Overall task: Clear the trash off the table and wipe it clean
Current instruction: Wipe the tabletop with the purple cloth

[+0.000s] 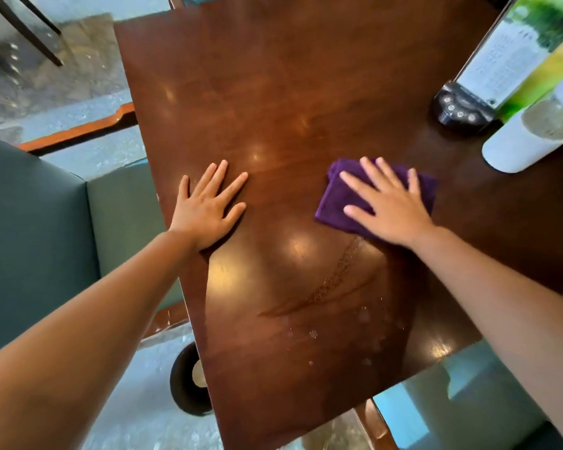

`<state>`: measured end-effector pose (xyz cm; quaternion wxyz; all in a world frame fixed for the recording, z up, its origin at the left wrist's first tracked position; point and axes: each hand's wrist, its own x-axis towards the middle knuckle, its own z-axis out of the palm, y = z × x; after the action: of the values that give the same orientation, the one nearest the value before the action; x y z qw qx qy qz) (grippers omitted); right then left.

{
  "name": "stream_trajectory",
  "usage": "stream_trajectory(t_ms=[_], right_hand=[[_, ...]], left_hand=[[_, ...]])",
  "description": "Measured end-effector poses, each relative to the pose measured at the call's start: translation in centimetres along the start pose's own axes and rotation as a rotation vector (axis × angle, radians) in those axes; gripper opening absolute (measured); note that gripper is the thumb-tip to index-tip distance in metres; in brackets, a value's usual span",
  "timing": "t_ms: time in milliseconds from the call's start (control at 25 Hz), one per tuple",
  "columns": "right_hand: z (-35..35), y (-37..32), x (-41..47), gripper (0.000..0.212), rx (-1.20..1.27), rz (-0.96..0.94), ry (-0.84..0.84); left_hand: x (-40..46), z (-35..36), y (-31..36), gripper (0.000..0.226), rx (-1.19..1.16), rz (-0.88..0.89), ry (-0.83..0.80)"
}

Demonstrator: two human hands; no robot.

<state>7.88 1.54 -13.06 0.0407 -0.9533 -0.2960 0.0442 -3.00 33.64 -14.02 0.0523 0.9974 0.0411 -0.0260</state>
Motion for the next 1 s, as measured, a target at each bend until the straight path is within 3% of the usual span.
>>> stream_trajectory(t_ms=[240,400,520,600,760,920,1000], right_hand=[[0.8,0.8,-6.8,0.062,-0.031,0.385,0.007],[1.3,-4.3,-12.3,0.062,0.039,0.609,0.04],[1.8,-10.3,-15.4,0.061,0.072,0.666,0.074],[2.1,-15.3,-17.0,0.064,0.084,0.579,0.061],[3.1,-22.7,-21.0,0.063,0.129,0.215,-0.016],[2.6,-21.2,-23.9,0.038,0.208,-0.118,0.043],[1.4,-19.9,-24.4,0.029,0.446,-0.076,0.14]], left_hand=[[-1.6,0.4,2.0,0.057,-0.028,-0.091,0.011],[-3.7,0.7,3.3,0.054,-0.034,-0.072,0.018],[-4.3,0.8,3.9,0.053,-0.037,-0.082,0.005],[-4.2,0.8,3.8,0.053,-0.033,-0.088,0.005],[-4.1,0.9,3.8,0.053,-0.023,-0.084,0.006],[-4.1,0.8,3.7,0.052,-0.016,-0.086,0.008],[-4.1,0.8,3.7,0.052,-0.02,-0.087,0.007]])
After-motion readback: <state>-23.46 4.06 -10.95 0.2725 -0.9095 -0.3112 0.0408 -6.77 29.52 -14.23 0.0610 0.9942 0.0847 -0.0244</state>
